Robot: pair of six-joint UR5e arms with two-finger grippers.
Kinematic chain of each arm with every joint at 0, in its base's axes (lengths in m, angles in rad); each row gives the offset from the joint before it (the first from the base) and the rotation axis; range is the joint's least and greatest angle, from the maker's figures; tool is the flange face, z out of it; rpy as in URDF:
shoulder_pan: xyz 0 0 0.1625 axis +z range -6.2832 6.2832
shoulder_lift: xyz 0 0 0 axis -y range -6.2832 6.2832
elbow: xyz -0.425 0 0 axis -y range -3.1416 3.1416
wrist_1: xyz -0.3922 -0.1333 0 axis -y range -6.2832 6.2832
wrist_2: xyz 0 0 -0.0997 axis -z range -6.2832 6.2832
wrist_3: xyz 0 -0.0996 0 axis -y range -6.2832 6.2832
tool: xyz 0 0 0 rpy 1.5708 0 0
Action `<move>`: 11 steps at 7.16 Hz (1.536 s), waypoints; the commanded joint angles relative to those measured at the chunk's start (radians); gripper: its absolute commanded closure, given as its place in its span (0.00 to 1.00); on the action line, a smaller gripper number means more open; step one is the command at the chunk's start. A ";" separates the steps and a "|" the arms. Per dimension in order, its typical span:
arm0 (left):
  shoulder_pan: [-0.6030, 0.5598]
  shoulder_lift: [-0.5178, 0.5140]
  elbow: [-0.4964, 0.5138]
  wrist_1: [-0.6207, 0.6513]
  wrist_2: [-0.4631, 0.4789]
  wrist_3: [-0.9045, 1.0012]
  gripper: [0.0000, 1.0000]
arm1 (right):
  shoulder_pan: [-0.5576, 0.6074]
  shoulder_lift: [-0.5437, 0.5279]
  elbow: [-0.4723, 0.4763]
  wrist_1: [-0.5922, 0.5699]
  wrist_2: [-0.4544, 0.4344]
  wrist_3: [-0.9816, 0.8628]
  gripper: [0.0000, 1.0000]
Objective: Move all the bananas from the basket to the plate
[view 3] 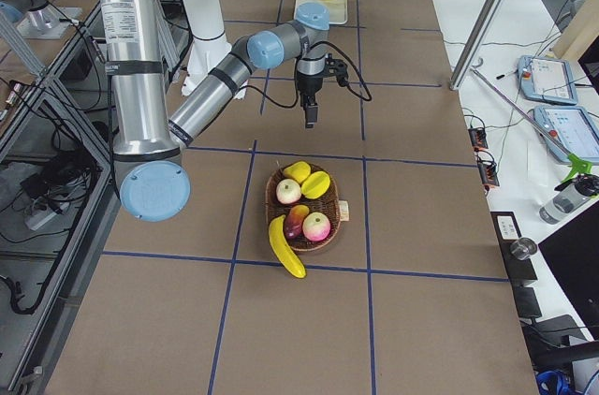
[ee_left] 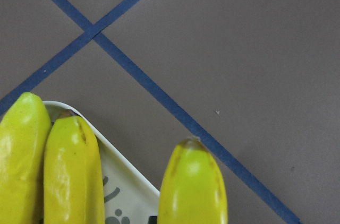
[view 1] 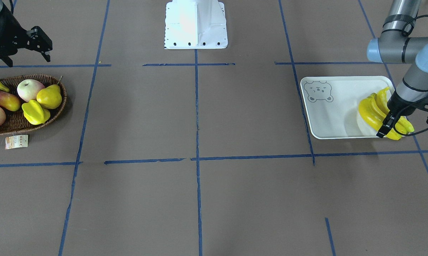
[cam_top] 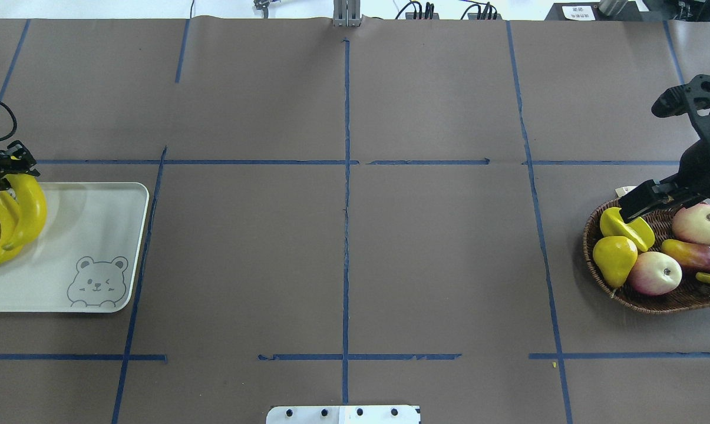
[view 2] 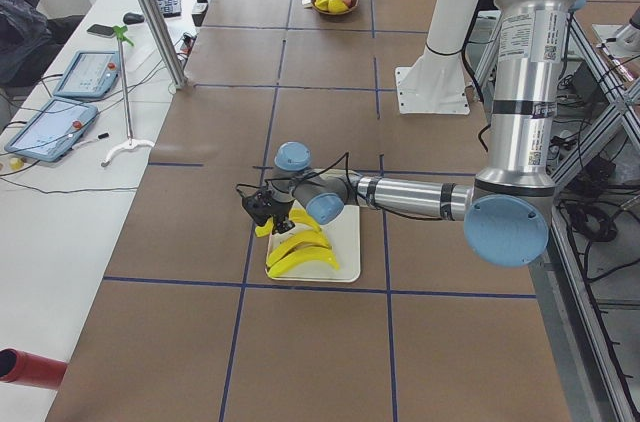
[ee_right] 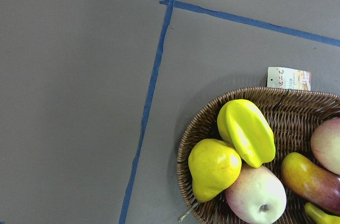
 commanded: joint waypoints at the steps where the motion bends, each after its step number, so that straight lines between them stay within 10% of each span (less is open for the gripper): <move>1: 0.000 0.016 -0.012 -0.004 -0.003 -0.004 0.00 | 0.000 0.000 0.000 -0.001 0.000 0.001 0.00; 4: -0.003 0.056 -0.212 0.011 -0.228 -0.001 0.00 | 0.014 -0.022 0.005 0.000 0.002 -0.014 0.00; 11: 0.125 -0.102 -0.333 0.017 -0.187 -0.007 0.00 | 0.334 -0.314 0.020 0.002 0.107 -0.141 0.01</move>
